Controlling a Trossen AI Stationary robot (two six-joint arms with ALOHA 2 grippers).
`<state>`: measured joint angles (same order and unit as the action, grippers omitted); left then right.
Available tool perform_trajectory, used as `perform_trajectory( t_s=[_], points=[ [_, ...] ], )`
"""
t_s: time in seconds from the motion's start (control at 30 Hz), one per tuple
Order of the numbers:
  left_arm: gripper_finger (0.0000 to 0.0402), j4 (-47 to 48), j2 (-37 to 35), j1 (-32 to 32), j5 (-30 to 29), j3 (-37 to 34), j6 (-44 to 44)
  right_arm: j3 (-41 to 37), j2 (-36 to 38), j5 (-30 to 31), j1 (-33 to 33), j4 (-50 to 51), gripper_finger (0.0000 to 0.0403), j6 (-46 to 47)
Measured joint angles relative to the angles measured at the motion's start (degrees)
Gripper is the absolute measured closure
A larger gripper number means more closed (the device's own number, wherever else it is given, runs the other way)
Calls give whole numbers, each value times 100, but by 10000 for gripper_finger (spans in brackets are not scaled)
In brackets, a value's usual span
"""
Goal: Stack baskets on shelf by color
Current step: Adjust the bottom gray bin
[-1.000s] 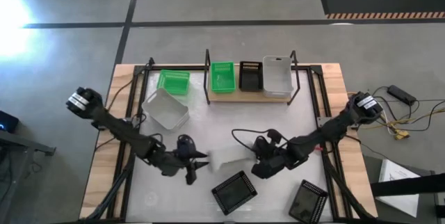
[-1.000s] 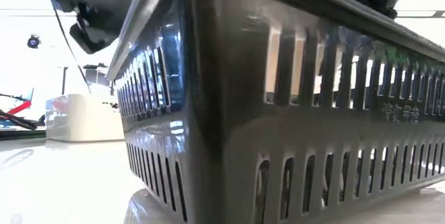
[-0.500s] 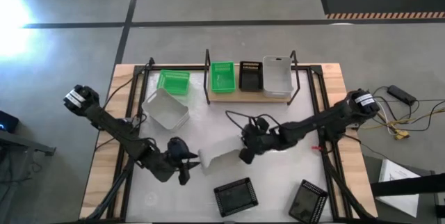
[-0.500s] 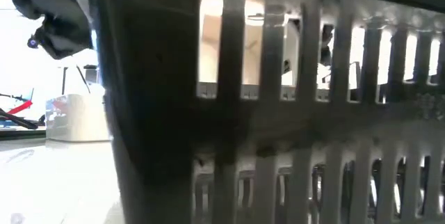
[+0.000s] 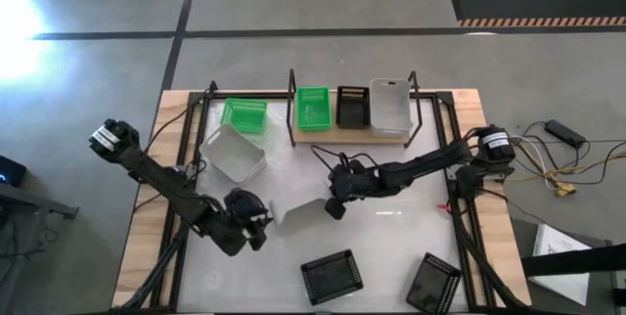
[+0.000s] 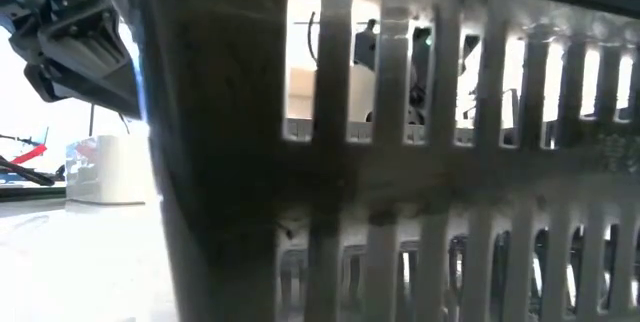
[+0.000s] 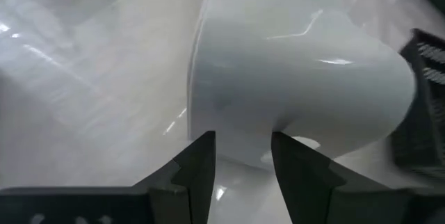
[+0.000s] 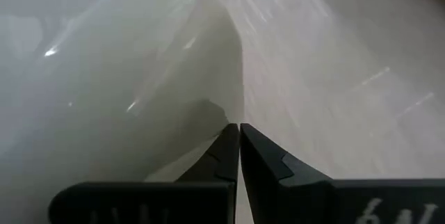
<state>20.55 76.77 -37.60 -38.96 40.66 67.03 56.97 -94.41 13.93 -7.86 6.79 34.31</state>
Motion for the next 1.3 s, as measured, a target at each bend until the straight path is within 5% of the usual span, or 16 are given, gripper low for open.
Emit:
perform_trajectory(
  t_s=[0.33, 0.57, 0.87, 1.1, 1.3],
  points=[
    [275, 320, -7, -202, 74, -4, 172, 0, 646, 383, -35, 1099, 385, -189],
    [275, 315, -7, -585, -118, -4, 310, -81, 1159, 623, -761, 2226, 308, 14],
    [275, 95, 280, -900, -662, 13, 316, -405, 501, 2368, -1977, 184, 224, -97],
    [275, 241, 209, -1094, -656, 296, 152, 50, -516, 3133, -1601, -364, 241, 225],
    [275, 276, 69, -1351, -702, 573, -115, 626, -743, 3243, -1402, -265, 309, -151]
  ],
)
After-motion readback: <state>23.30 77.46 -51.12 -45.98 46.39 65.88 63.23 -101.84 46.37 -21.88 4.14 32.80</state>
